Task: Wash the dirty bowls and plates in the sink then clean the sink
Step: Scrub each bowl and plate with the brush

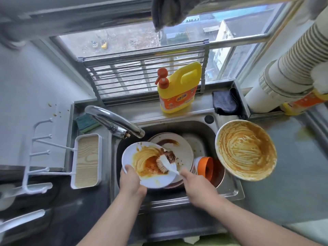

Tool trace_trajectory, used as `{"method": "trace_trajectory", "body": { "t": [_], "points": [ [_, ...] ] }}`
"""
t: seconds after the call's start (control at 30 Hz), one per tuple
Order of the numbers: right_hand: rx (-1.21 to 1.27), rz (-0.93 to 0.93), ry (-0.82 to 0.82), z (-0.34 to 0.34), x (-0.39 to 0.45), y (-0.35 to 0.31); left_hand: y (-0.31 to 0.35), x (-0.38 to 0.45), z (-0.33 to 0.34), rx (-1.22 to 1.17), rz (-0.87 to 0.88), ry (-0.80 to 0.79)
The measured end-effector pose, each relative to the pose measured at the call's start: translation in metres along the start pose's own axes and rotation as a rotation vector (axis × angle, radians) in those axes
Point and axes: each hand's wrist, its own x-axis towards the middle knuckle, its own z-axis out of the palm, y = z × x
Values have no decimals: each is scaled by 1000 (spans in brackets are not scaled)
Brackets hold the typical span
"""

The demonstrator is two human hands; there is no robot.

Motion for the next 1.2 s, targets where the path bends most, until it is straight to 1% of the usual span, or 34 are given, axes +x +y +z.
{"method": "trace_trajectory", "body": {
  "t": [0.07,0.13,0.2,0.27,0.33,0.4,0.43,0.47,0.53,0.6,0.63,0.7,0.73,0.77,0.8,0.9,0.97,1.0,1.07,1.13,1.2],
  "points": [
    [61,-78,-25,14,-24,-13,-1,-4,6,5,-13,11],
    [62,-156,24,12,-21,-34,-9,-13,14,6,-21,-15],
    [-38,-112,82,-2,10,-32,-12,-18,18,-10,-41,-36],
    [-48,-13,92,-23,30,-4,-6,-11,16,-18,-48,-22],
    [-36,24,79,-21,14,12,3,3,13,-11,-71,-10],
    [8,-74,6,-4,-21,-7,2,8,11,17,-88,-7],
    [28,-142,-13,2,-29,-23,-1,4,13,36,-80,-15],
    [38,-168,-1,5,-26,-34,-5,-3,15,40,-72,-23],
    [-9,-109,50,-10,1,-31,-10,-9,14,34,-82,-36],
    [-53,-30,37,-24,17,-8,-3,-4,12,5,-98,-21],
    [-53,-19,31,-23,11,0,2,1,12,-1,-97,-10],
    [19,-46,7,-7,-20,-7,6,7,13,24,-84,-6],
    [80,-96,-8,-1,-31,-21,4,5,15,54,-71,-13],
    [123,-136,3,4,-30,-32,1,1,18,84,-51,-22],
    [121,-130,15,4,-19,-36,-2,-4,21,96,-33,-40],
    [82,-22,36,-16,20,-8,-1,-11,18,79,-27,-67],
    [95,3,49,-15,4,12,10,0,15,58,-11,-50],
    [99,-13,54,-9,-12,11,12,4,15,54,-17,-46],
    [150,-110,10,0,-33,-13,8,2,18,83,-21,-51],
    [159,-159,19,-6,-19,-39,-2,-13,21,109,-30,-88],
    [106,-134,51,-23,17,-44,-9,-24,19,111,-60,-122]
  ]
}}
